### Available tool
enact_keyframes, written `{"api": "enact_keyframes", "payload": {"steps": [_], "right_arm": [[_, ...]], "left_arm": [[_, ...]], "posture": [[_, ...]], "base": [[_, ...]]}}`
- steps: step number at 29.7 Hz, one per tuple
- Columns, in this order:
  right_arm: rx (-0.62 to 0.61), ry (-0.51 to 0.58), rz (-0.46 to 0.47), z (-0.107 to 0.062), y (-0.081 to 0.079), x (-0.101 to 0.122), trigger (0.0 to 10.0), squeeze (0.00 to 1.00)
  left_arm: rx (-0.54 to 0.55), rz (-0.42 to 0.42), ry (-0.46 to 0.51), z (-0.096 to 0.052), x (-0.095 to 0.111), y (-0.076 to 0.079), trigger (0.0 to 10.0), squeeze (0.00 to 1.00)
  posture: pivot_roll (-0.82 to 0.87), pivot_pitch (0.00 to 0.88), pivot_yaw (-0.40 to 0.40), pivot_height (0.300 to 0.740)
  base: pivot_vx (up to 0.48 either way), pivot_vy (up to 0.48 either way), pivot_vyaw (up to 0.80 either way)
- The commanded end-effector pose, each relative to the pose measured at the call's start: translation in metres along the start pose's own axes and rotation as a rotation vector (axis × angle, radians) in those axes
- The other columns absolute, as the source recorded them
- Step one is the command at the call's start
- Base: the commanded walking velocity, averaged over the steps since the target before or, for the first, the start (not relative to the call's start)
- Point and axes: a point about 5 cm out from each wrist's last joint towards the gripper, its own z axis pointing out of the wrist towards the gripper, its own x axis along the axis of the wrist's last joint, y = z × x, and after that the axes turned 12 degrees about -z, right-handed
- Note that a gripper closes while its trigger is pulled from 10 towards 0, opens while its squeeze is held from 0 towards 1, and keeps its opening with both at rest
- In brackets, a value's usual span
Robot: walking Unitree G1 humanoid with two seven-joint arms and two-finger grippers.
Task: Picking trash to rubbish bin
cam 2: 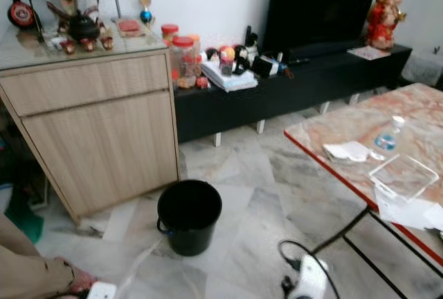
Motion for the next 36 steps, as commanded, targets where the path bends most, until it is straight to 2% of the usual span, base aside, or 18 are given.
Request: {"api": "enact_keyframes", "payload": {"steps": [1, 4, 31, 36], "right_arm": [[-0.029, 0.006, -0.007, -0.0008, 0.0104, 0.0017, 10.0, 0.0], [-0.029, 0.003, -0.006, -0.0008, 0.0102, 0.0011, 10.0, 0.0], [-0.048, -0.011, 0.034, -0.0019, 0.0142, -0.0029, 10.0, 0.0], [-0.048, -0.005, 0.037, -0.0016, 0.0144, -0.0012, 10.0, 0.0]], "left_arm": [[-0.025, 0.003, 0.005, -0.0004, 0.0009, 0.0085, 10.0, 0.0], [-0.026, 0.005, 0.005, -0.0004, 0.0007, 0.0086, 10.0, 0.0], [-0.027, -0.008, 0.004, -0.0008, 0.0003, 0.0124, 10.0, 0.0], [-0.025, -0.008, 0.003, -0.0009, -0.0003, 0.0113, 10.0, 0.0]], "posture": [[-0.02, 0.0, -0.04, 0.74], [-0.02, 0.0, -0.04, 0.74], [-0.02, 0.013, -0.05, 0.74], [-0.02, 0.013, -0.05, 0.74]], "base": [[0.352, 0.0, 0.8], [0.352, 0.0, 0.7], [0.351, 0.0, 0.0], [0.349, 0.0, -0.77]]}}
